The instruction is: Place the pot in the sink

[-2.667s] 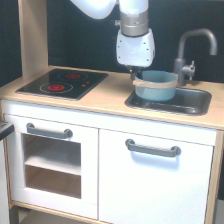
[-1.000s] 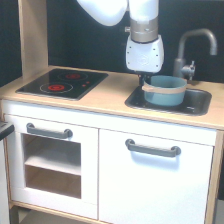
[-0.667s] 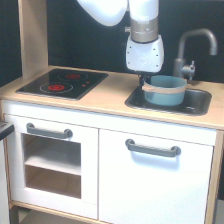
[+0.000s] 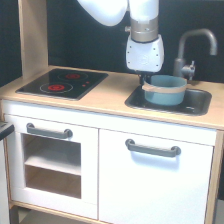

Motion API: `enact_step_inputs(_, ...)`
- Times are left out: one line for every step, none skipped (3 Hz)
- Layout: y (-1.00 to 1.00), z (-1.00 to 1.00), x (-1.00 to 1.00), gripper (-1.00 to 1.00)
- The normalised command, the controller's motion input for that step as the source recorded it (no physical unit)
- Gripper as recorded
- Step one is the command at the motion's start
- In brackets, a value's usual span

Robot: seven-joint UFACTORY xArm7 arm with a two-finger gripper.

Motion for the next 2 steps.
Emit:
enact_step_inputs(0.11, -0.62, -0.01, -0.61)
enact_step_inputs(0.1, -0.61, -0.01, -0.58)
